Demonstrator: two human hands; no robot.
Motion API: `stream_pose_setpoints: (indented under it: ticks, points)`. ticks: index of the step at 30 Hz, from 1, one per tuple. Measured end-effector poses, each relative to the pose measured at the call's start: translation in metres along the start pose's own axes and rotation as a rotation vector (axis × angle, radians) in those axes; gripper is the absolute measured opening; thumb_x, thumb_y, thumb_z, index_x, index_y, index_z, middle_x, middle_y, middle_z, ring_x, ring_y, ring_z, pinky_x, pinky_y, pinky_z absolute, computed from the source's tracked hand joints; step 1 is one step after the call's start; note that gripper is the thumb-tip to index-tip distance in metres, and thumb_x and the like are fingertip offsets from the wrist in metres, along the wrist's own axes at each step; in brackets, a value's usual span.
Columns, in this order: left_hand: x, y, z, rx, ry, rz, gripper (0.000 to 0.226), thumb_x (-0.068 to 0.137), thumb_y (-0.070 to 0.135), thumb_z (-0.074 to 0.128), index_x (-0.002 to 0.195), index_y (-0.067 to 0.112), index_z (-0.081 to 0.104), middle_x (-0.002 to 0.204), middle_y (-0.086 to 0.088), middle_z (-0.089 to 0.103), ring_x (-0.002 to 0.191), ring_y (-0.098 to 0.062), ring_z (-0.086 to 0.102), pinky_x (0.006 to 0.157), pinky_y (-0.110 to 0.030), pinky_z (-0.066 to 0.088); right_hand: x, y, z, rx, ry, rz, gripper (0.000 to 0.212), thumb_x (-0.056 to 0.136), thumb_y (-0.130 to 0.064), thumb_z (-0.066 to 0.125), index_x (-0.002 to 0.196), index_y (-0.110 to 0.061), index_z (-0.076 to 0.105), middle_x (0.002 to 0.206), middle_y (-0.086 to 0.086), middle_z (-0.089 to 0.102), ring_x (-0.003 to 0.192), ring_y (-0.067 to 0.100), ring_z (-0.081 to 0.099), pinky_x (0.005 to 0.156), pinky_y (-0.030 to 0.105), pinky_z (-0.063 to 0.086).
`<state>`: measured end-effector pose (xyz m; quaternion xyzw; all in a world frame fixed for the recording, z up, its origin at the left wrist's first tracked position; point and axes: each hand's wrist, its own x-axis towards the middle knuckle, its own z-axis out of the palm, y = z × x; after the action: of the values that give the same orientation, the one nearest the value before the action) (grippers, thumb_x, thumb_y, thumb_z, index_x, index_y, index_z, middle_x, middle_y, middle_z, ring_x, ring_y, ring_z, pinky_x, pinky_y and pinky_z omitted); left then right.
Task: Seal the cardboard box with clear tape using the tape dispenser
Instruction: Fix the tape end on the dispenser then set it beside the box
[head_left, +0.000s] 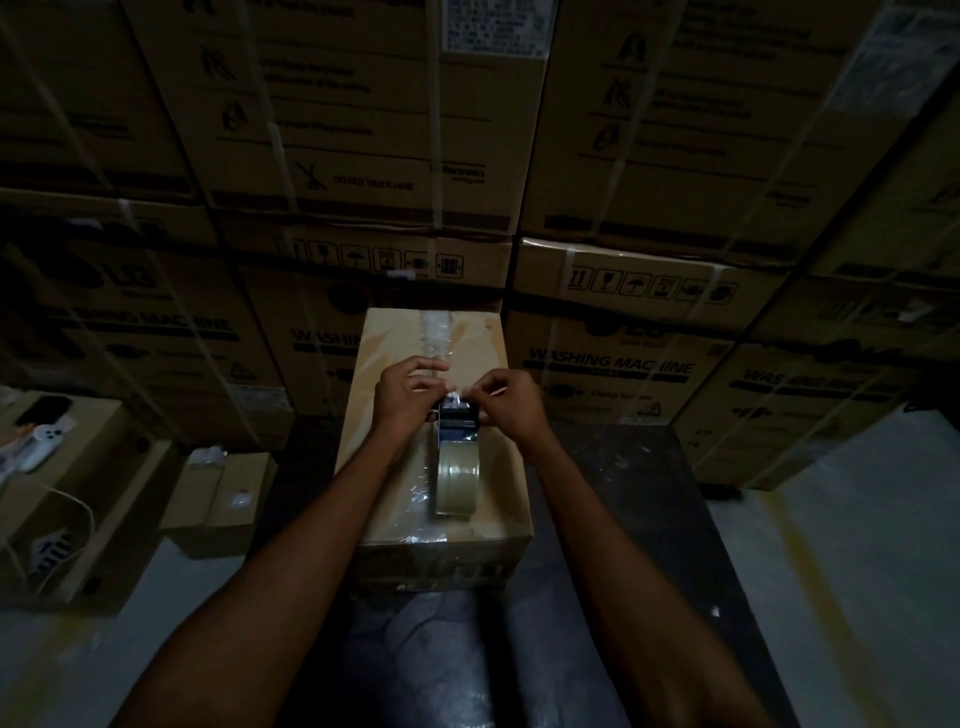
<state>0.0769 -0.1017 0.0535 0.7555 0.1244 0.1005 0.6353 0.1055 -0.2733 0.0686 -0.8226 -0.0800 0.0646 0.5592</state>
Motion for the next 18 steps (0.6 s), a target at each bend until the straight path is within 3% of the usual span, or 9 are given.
stream_pose_setpoints:
  ticks: [4,9,14,16,18]
  points:
    - [-0.002,0.000,-0.001,-0.004,-0.018,0.002,0.020,0.090,0.010,0.082,0.107,0.019,0.078,0.096,-0.005,0.081,0.092,-0.022,0.079,0.075,-0.051,0.069,0.000,0.001,0.001,0.018,0.016,0.026,0.019,0.095,-0.014,0.072,0.076,-0.017,0.069,0.089,0.010,0.072,0.089,0.030,0.074,0.073,0.055,0.066]
    - [-0.004,-0.003,-0.003,-0.019,-0.040,0.034,0.024,0.089,0.010,0.082,0.111,0.020,0.079,0.088,-0.007,0.082,0.090,-0.027,0.080,0.074,-0.051,0.068,0.002,0.006,0.005,-0.036,0.062,-0.015,0.021,0.095,-0.017,0.067,0.075,-0.024,0.068,0.091,0.011,0.074,0.088,0.032,0.075,0.075,0.060,0.063]
    - [-0.003,-0.003,-0.004,0.029,0.003,0.056,0.023,0.089,0.009,0.083,0.109,0.018,0.080,0.093,-0.007,0.081,0.089,-0.022,0.079,0.067,-0.048,0.069,0.003,0.003,0.004,-0.049,0.019,-0.025,0.016,0.091,-0.016,0.077,0.088,-0.002,0.071,0.093,0.018,0.073,0.088,0.036,0.074,0.066,0.053,0.066]
    - [-0.003,-0.003,-0.002,0.029,0.025,0.050,0.021,0.088,0.007,0.083,0.106,0.016,0.080,0.093,-0.006,0.081,0.089,-0.021,0.079,0.065,-0.041,0.067,0.007,0.003,0.005,-0.063,0.034,-0.011,0.015,0.096,-0.015,0.069,0.083,-0.008,0.071,0.091,0.018,0.073,0.087,0.037,0.074,0.068,0.057,0.065]
    - [-0.003,-0.003,0.000,0.024,0.039,0.051,0.020,0.087,0.005,0.083,0.105,0.013,0.080,0.095,-0.005,0.081,0.087,-0.017,0.077,0.062,-0.033,0.064,0.011,0.006,0.008,-0.059,0.061,0.011,0.023,0.095,-0.026,0.063,0.075,-0.018,0.068,0.086,0.016,0.073,0.084,0.036,0.074,0.070,0.060,0.064]
